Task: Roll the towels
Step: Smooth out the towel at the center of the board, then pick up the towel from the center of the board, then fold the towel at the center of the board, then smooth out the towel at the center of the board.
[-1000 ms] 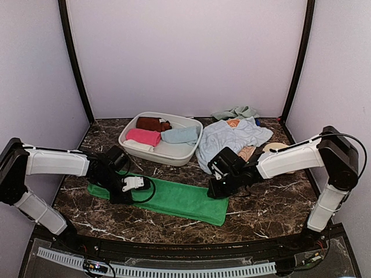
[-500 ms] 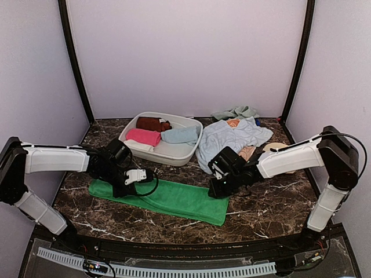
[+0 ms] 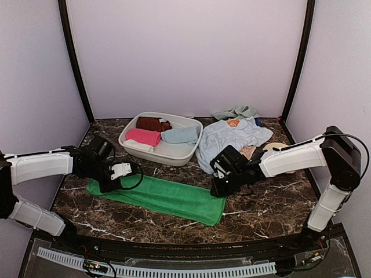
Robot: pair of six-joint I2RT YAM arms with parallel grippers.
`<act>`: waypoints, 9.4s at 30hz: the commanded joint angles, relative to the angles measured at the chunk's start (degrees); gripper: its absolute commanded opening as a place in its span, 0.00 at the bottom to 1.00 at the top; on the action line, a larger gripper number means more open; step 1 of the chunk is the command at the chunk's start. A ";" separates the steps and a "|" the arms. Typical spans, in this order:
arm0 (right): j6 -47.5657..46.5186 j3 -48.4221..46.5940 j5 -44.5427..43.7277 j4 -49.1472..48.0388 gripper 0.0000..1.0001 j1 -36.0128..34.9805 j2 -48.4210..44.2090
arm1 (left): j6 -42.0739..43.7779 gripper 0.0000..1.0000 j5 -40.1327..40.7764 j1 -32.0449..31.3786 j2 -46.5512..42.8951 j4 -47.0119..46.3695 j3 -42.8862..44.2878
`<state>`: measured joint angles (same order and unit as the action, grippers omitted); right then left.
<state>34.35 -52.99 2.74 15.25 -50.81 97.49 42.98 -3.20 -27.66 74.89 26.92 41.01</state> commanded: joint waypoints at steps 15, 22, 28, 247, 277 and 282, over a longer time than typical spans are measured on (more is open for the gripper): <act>6.88 3.77 -7.12 8.04 0.40 -6.31 -15.60 | -0.82 0.28 -9.12 5.49 0.07 4.52 3.57; 17.27 6.65 -6.88 8.83 0.42 -18.05 -16.18 | 0.05 0.27 -9.31 12.63 3.10 3.18 6.06; 20.91 8.37 -6.98 5.96 0.43 -21.78 -13.40 | 2.07 0.28 -8.27 18.11 2.70 0.19 4.27; -6.30 -29.47 16.30 4.90 0.47 -10.04 11.65 | -11.52 0.19 -22.94 17.07 4.23 6.53 8.37; -8.58 -24.73 12.08 -0.40 0.35 -4.27 17.57 | -14.31 0.35 -16.06 5.45 12.09 7.24 7.06; -8.51 -24.38 12.46 -0.85 0.33 -4.39 17.12 | -13.81 0.28 -14.77 5.44 10.19 7.03 7.49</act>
<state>26.46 -77.62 15.20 16.38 -54.76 114.43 28.14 -20.23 -21.87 87.00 32.67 47.22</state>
